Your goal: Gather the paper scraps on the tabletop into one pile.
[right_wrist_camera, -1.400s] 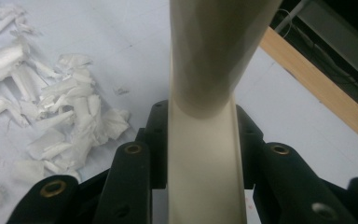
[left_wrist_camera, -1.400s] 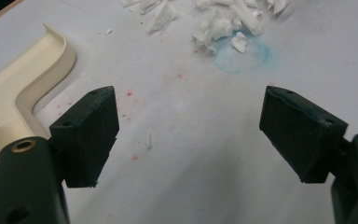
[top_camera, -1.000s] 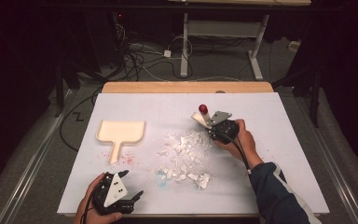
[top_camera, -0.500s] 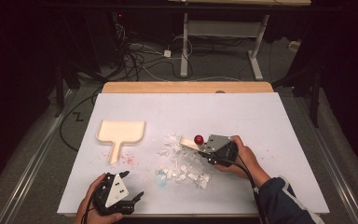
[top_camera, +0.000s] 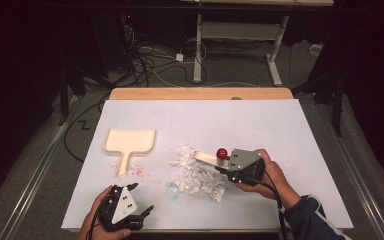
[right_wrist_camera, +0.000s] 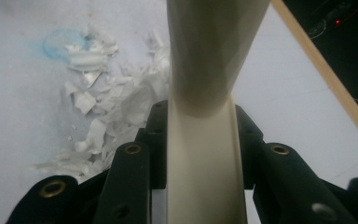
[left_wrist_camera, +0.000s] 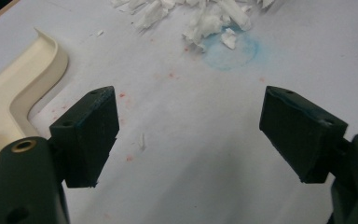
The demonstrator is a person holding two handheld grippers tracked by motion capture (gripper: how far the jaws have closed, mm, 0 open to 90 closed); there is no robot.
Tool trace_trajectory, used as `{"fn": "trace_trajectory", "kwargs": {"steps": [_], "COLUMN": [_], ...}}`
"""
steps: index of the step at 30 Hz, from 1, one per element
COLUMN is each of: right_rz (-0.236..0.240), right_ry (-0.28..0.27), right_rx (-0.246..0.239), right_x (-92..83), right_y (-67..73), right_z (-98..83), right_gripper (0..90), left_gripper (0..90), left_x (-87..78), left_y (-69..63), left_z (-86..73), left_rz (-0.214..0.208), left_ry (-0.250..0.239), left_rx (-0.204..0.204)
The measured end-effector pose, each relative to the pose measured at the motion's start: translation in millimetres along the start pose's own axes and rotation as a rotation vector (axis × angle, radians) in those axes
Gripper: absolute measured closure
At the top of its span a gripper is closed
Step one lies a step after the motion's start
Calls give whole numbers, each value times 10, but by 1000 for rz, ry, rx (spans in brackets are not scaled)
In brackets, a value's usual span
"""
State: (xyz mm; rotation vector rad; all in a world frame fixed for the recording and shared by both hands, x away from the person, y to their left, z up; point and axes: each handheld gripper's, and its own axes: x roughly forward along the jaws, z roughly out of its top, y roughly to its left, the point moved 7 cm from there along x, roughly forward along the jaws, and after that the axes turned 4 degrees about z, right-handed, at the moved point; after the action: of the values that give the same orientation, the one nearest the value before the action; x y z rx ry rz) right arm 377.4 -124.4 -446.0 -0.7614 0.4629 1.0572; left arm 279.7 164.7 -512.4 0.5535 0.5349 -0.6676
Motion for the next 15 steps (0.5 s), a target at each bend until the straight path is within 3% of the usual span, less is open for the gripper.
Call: {"fn": "trace_trajectory", "kwargs": {"steps": [4,7,8,11,15], "right_rz": [-33,-39,-63,-95,-118], "right_ry": [-8,-5,1,1,48], "right_rx": [26,38,47,62,72], "right_x": [-26,48,130,246,555], "right_y": [-126,-248,-350,-467,-682], "right_z": [32,68,92,111,138], "right_gripper": [675,675,675,676,675], "left_gripper": [184,184,184,184,184], "left_x": [-5,1,1,7,10], "left_y": [11,10,8,7,-16], "left_z": [-3,0,3,11,19], "left_rz": [-1,-3,-4,-8,-14], "left_ry": [-2,-1,-2,-5,-8], "left_rx": [-6,-4,-3,-3,10]}}
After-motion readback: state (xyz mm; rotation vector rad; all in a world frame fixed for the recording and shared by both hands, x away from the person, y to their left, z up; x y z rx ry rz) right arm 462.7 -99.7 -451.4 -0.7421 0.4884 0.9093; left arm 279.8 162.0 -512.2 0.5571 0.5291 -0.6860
